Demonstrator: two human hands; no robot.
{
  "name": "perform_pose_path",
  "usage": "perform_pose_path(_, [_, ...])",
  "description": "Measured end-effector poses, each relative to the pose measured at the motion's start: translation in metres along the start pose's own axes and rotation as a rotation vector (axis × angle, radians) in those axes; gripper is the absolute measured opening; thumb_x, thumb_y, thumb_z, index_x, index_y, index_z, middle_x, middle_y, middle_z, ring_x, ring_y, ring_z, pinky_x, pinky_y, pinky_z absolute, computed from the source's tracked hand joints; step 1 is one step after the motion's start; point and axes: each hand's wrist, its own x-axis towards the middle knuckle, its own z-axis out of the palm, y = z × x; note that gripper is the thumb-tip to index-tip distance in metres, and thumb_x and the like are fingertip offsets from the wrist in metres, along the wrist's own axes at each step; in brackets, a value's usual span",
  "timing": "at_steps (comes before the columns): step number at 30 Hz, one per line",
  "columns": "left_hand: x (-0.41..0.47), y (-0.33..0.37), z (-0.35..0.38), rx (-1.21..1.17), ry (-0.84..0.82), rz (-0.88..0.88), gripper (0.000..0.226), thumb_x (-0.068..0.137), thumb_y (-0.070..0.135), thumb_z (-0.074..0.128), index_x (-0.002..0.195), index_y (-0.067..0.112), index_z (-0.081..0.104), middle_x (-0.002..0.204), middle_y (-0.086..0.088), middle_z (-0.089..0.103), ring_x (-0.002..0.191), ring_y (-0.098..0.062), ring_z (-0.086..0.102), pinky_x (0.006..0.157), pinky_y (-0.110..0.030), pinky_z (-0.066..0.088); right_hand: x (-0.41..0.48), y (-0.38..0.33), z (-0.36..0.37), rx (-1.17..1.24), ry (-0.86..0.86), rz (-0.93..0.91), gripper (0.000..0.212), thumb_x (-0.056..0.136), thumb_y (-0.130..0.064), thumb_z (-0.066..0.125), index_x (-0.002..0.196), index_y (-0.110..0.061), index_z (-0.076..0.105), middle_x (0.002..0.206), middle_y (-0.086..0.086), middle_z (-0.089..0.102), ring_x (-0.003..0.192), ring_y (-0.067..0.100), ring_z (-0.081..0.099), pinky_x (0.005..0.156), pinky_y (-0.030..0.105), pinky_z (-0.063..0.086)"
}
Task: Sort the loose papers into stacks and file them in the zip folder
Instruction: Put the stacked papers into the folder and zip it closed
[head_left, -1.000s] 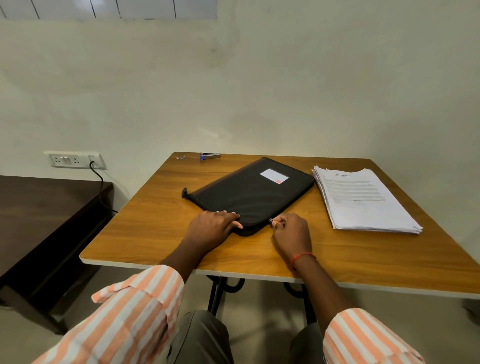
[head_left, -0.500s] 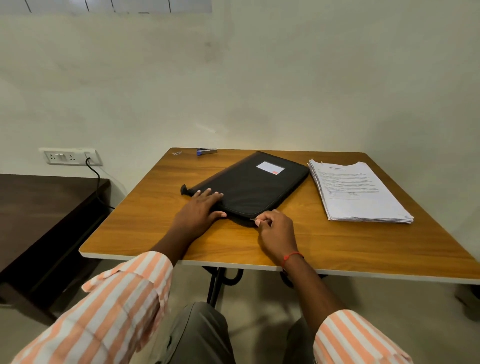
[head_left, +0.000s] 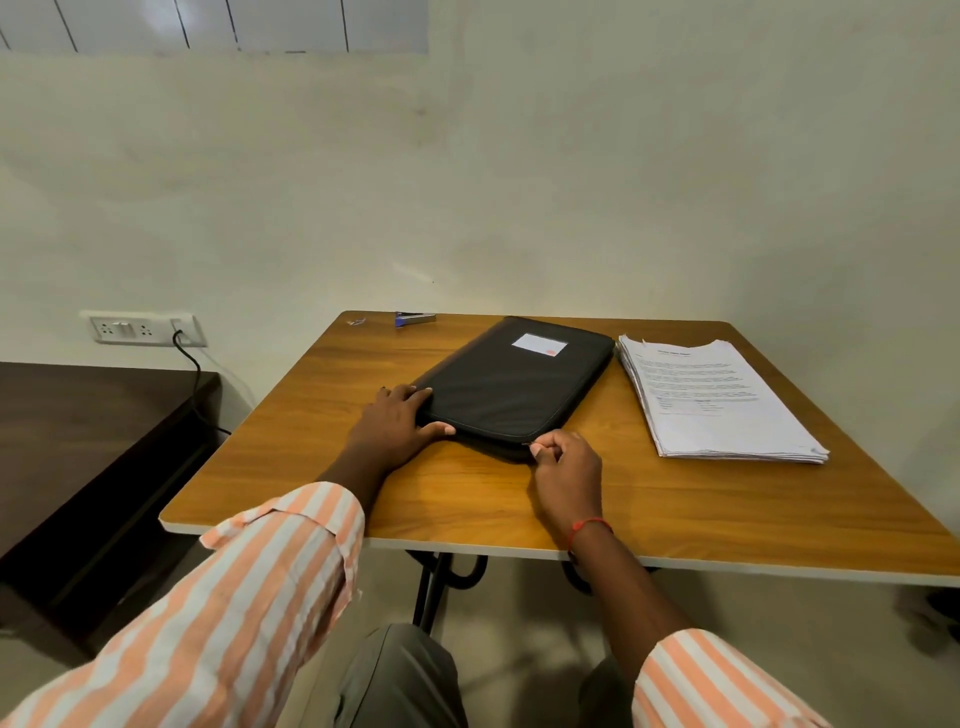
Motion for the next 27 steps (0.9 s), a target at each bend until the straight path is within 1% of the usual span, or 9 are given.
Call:
perform_pose_path(4, [-0.003, 0.016, 0.008, 0.093, 0.084, -0.022, 0.093, 0.083, 0.089, 0.033, 0.151, 0.026, 0.042, 0.144, -0.008, 0.049, 0.126, -0.029, 0.044, 0.096, -0.042, 0.049, 0.007, 0.006, 0.000, -0.016, 0.142, 0.115, 0.018, 0.095, -0.006, 0.062, 0.081, -0.014, 0.069, 0.086, 0.003, 0.067, 0.080, 0.015, 0.063, 0.064, 0.024, 0.051])
perform_pose_path(6, [-0.006, 0.021, 0.010, 0.096, 0.112, -0.037, 0.090, 0.085, 0.086, 0.034, 0.149, 0.023, 0.044, 0.142, -0.010, 0.052, 0.124, -0.030, 0.045, 0.095, -0.040, 0.049, 0.007, 0.006, 0.002, -0.054, 0.133, 0.111, 0.016, 0.094, -0.007, 0.063, 0.082, -0.014, 0.070, 0.086, 0.003, 0.067, 0.080, 0.015, 0.064, 0.063, 0.023, 0.051])
perform_pose_path(9, [-0.008, 0.021, 0.011, 0.116, 0.105, -0.078, 0.098, 0.086, 0.088, 0.027, 0.155, 0.018, 0.037, 0.139, -0.015, 0.054, 0.123, -0.032, 0.044, 0.094, -0.042, 0.047, 0.003, 0.006, 0.004, -0.091, 0.085, 0.084, 0.011, 0.094, -0.009, 0.065, 0.086, -0.014, 0.072, 0.087, 0.002, 0.066, 0.079, 0.012, 0.062, 0.061, 0.018, 0.047])
perform_pose_path(12, [-0.005, 0.018, 0.011, 0.138, 0.106, -0.106, 0.108, 0.080, 0.094, 0.019, 0.153, 0.016, 0.039, 0.125, -0.017, 0.062, 0.116, -0.031, 0.045, 0.093, -0.043, 0.044, 0.003, 0.008, 0.004, -0.065, 0.078, 0.071, 0.013, 0.093, -0.008, 0.065, 0.086, -0.014, 0.073, 0.087, 0.002, 0.068, 0.080, 0.012, 0.064, 0.068, 0.029, 0.057])
perform_pose_path(13, [-0.006, 0.018, 0.010, 0.124, 0.115, -0.111, 0.107, 0.079, 0.095, 0.021, 0.150, 0.017, 0.042, 0.122, -0.016, 0.062, 0.115, -0.030, 0.045, 0.093, -0.043, 0.043, 0.004, 0.008, 0.003, -0.049, 0.084, 0.079, 0.013, 0.093, -0.007, 0.065, 0.085, -0.014, 0.073, 0.086, 0.002, 0.069, 0.079, 0.012, 0.064, 0.071, 0.033, 0.059])
perform_pose_path(15, [-0.010, 0.020, 0.008, 0.073, 0.133, -0.117, 0.101, 0.079, 0.094, 0.029, 0.144, 0.020, 0.046, 0.120, -0.015, 0.060, 0.116, -0.029, 0.045, 0.093, -0.043, 0.045, 0.004, 0.007, 0.002, -0.030, 0.099, 0.104, 0.013, 0.093, -0.008, 0.066, 0.085, -0.013, 0.074, 0.084, 0.002, 0.069, 0.078, 0.013, 0.064, 0.073, 0.033, 0.059])
perform_pose_path(21, [-0.022, 0.026, 0.013, -0.111, 0.134, -0.052, 0.076, 0.078, 0.082, 0.057, 0.131, 0.028, 0.056, 0.114, -0.002, 0.061, 0.108, -0.018, 0.055, 0.080, -0.034, 0.054, 0.001, 0.003, 0.007, -0.102, 0.009, 0.056, 0.009, 0.093, -0.017, 0.070, 0.086, -0.016, 0.075, 0.077, -0.004, 0.070, 0.074, 0.005, 0.064, 0.063, 0.015, 0.048])
perform_pose_path(24, [-0.030, 0.029, 0.014, -0.159, 0.147, 0.035, 0.067, 0.083, 0.068, 0.067, 0.135, 0.027, 0.060, 0.114, 0.000, 0.066, 0.107, -0.017, 0.058, 0.083, -0.034, 0.055, -0.001, 0.000, 0.011, -0.207, -0.076, 0.006, 0.013, 0.093, -0.024, 0.069, 0.081, -0.022, 0.075, 0.079, -0.007, 0.070, 0.077, 0.007, 0.065, 0.067, 0.023, 0.053])
perform_pose_path(27, [-0.035, 0.030, 0.013, -0.199, 0.119, 0.079, 0.063, 0.086, 0.062, 0.068, 0.138, 0.029, 0.060, 0.109, 0.001, 0.067, 0.098, -0.013, 0.060, 0.083, -0.036, 0.057, -0.002, -0.004, 0.016, -0.273, -0.155, -0.027, 0.014, 0.092, -0.030, 0.069, 0.080, -0.026, 0.075, 0.082, -0.010, 0.071, 0.080, 0.007, 0.065, 0.072, 0.029, 0.058])
